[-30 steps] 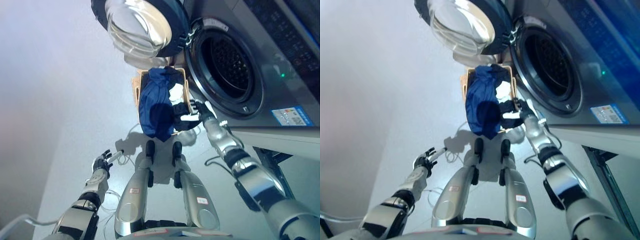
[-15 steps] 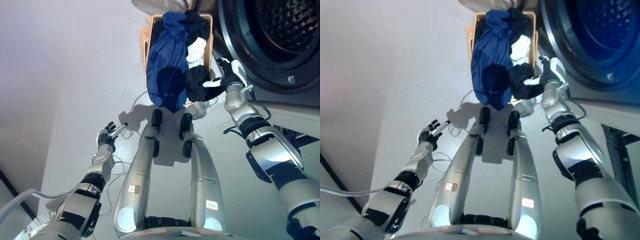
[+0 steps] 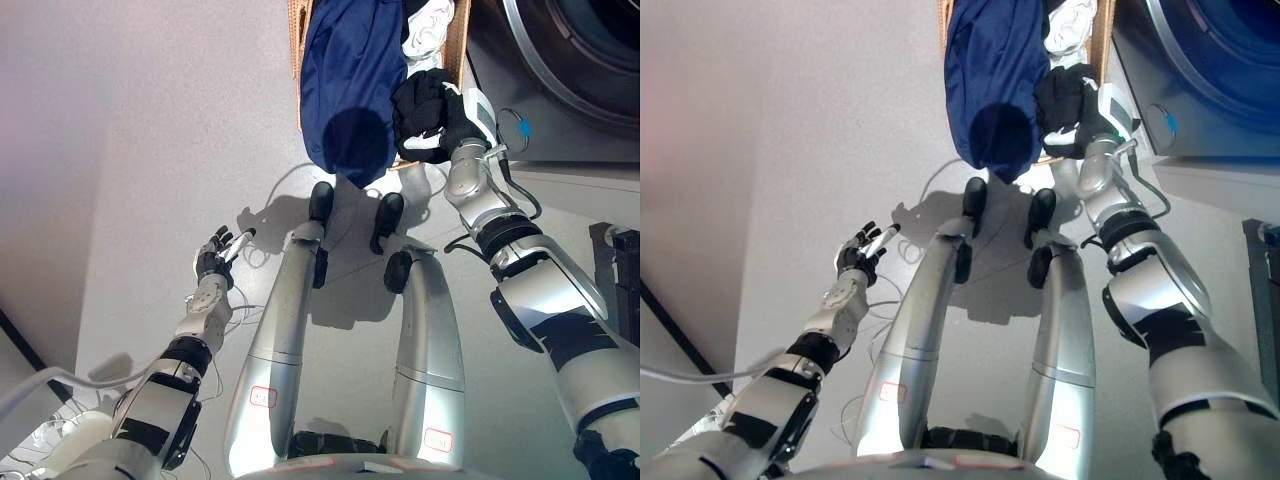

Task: Put the clothes in the basket into the washing machine.

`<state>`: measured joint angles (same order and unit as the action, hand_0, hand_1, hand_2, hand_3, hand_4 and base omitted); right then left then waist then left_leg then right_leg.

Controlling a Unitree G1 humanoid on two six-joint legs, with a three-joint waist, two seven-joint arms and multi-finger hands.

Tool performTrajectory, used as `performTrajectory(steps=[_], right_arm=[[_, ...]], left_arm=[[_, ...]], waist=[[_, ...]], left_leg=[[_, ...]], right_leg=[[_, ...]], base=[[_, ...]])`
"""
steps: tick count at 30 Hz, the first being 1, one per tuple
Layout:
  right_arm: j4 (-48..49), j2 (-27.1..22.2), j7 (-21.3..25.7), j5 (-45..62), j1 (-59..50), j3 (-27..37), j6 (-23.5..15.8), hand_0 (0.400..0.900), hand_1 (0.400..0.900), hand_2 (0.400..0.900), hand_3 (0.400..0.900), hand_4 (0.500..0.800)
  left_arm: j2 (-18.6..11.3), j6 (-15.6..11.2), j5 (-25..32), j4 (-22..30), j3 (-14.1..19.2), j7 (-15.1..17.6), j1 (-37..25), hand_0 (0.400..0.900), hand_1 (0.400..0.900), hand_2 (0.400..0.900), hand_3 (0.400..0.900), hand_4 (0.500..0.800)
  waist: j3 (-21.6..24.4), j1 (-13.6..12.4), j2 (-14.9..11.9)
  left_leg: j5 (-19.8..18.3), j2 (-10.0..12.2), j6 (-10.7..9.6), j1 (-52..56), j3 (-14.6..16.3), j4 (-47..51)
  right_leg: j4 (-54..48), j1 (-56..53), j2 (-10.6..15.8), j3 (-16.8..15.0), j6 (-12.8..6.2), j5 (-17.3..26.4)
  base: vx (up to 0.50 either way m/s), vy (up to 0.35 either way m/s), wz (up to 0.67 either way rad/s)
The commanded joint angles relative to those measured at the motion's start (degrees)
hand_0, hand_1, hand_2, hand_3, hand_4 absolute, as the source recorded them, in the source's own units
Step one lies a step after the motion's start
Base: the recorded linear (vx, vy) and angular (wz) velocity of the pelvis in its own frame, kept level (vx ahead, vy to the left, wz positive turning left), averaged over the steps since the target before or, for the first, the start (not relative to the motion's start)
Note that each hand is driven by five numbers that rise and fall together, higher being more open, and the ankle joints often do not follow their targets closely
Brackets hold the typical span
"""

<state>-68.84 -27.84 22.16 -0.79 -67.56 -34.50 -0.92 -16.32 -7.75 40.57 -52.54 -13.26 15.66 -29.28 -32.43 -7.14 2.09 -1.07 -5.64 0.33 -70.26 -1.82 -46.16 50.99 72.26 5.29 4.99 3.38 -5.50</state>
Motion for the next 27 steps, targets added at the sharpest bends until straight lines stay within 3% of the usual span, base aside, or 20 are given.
performTrajectory(steps=[1,8,9,10,11,21,27], right_arm=[[-1.1,-1.4,0.9,-3.4,-0.7,-1.7,-0.5,0.900,0.900,0.900,0.900,0.800],[-3.6,-1.3,0.9,-4.7,-1.2,-1.7,0.4,0.900,0.900,0.900,0.900,0.800],[-3.8,-1.3,0.8,-4.9,-1.3,-1.8,0.7,0.559,0.559,0.559,0.559,0.595],[-4.0,-1.3,0.6,-5.1,-1.3,-2.0,0.8,0.559,0.559,0.559,0.559,0.595],[-4.2,-1.3,0.5,-5.0,-1.3,-1.9,0.9,0.400,0.400,0.400,0.400,0.500],[-4.7,-1.1,1.5,-6.5,-1.5,-2.2,1.2,0.400,0.400,0.400,0.400,0.500],[4.7,-3.0,4.8,-7.8,-2.4,-2.8,0.5,0.400,0.400,0.400,0.400,0.500]], left_arm=[[0.1,-2.0,0.6,-1.2,-1.4,1.5,2.8,0.900,0.900,0.900,0.900,0.800],[-0.1,-2.5,0.6,-1.1,-1.7,2.0,1.7,0.900,0.900,0.900,0.900,0.800],[0.0,-2.5,0.6,-1.2,-1.7,2.1,1.5,0.900,0.900,0.900,0.900,0.800],[-0.1,-2.4,0.6,-1.4,-1.6,2.1,1.5,0.900,0.900,0.900,0.900,0.800],[0.0,-2.4,0.6,-1.6,-1.5,2.1,1.5,0.900,0.900,0.900,0.900,0.800],[-0.1,-2.5,0.5,-3.6,-0.6,2.1,1.7,0.900,0.900,0.900,0.900,0.800],[-1.1,-2.9,0.9,-4.1,1.6,3.0,3.1,0.900,0.900,0.900,0.900,0.800]], waist=[[3.3,0.2,3.4],[4.2,-0.4,3.7],[4.3,-0.4,3.7],[4.4,-0.4,3.6],[4.5,-0.4,3.5],[5.7,-0.1,2.9],[6.1,1.1,1.4]], left_leg=[[-5.4,-2.1,0.6,1.6,-0.4,-1.4],[-5.4,-2.5,0.4,-0.1,-0.7,-2.3],[-5.4,-2.6,0.4,-0.2,-0.8,-2.3],[-5.4,-2.6,0.4,-0.3,-0.8,-2.3],[-5.4,-2.6,0.3,-0.6,-0.8,-2.5],[-5.2,-2.7,0.0,-1.1,-0.7,-3.0],[-5.2,-2.3,-0.2,-0.8,-0.2,-2.9]], right_leg=[[4.0,-1.8,0.0,-1.5,-5.24,-7.5],[5.2,0.3,0.3,-1.6,-5.21,-7.7],[5.2,0.4,0.4,-1.6,-5.22,-7.7],[5.3,0.5,0.4,-1.6,-5.20,-7.7],[5.4,0.8,0.4,-1.6,-5.22,-7.6],[6.2,1.7,0.5,-1.7,-5.18,-7.5],[5.9,1.4,0.0,-2.0,-5.28,-6.8]], base=[[0.02,-0.012,0.06],[0.01,-0.010,0.04],[0.00,-0.010,0.04],[0.00,0.000,0.00],[0.00,0.000,0.00],[0.00,0.000,0.00],[-0.03,0.012,-0.08]])
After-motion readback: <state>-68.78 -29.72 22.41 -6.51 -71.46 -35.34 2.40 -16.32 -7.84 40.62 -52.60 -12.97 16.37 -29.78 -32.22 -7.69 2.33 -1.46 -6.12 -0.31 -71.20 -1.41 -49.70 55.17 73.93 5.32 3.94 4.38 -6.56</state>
